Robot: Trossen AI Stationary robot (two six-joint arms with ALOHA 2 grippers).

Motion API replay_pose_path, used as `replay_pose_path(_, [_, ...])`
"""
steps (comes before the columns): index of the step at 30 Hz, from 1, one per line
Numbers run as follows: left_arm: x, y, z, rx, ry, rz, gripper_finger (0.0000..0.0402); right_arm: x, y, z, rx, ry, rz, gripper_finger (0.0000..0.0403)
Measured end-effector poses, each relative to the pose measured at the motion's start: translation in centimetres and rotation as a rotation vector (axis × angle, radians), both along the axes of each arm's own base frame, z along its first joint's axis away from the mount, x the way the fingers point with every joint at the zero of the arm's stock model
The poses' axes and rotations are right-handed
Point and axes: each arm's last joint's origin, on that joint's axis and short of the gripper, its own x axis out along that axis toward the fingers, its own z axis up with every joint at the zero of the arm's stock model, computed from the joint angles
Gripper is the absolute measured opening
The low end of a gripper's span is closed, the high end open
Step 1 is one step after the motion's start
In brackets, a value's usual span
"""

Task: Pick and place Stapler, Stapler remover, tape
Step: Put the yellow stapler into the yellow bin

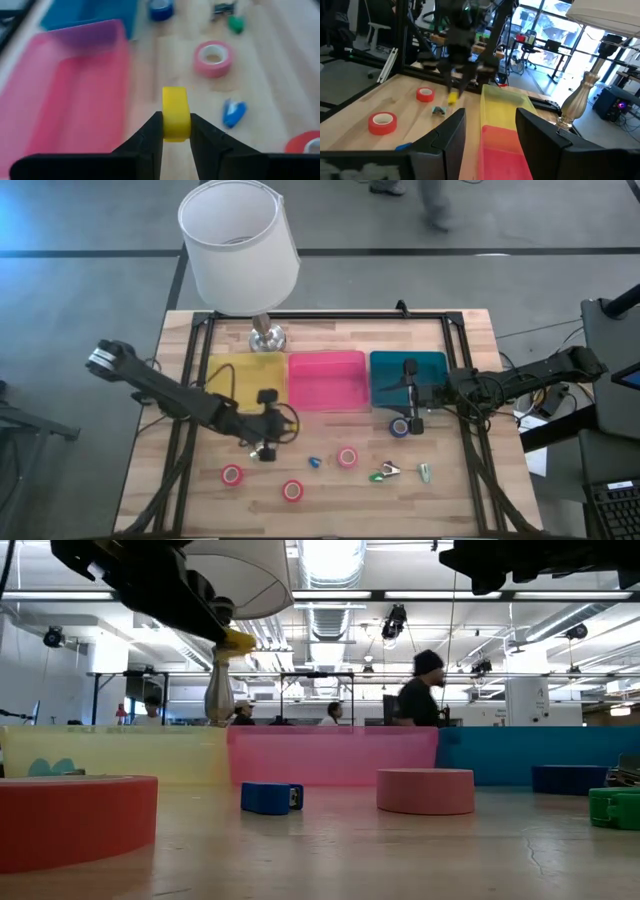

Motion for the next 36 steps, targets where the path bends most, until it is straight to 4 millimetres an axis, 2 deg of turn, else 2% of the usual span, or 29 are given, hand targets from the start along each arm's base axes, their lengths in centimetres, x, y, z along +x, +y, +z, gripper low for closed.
replay_pose_path(6, [-3.8,2.1,1.8,0.044,0.048,0.168,0.0079,0.0,0.0,0.0,0.0,0.0,0.0,0.0166])
replay_pose_path(14, [-7.5,4.7,1.4,0.061,0.228,0.377,0.0079,0.0,0.0,0.0,0.0,0.0,0.0,0.0166])
replay_pose_path(24, [-8.7,8.0,-2.7,0.077,0.422,0.544,0.0079,0.0,0.0,0.0,0.001,-0.001,0.0,0.0166])
replay_pose_path(32, [-8.3,10.1,-5.6,-0.057,0.427,0.514,0.008,0.0,0.0,0.0,0.001,-0.001,0.0,0.0166])
replay_pose_path(36, [-8.6,10.9,-6.6,-0.089,0.436,0.551,0.008,0.0,0.0,0.0,0.001,-0.001,0.0,0.0166])
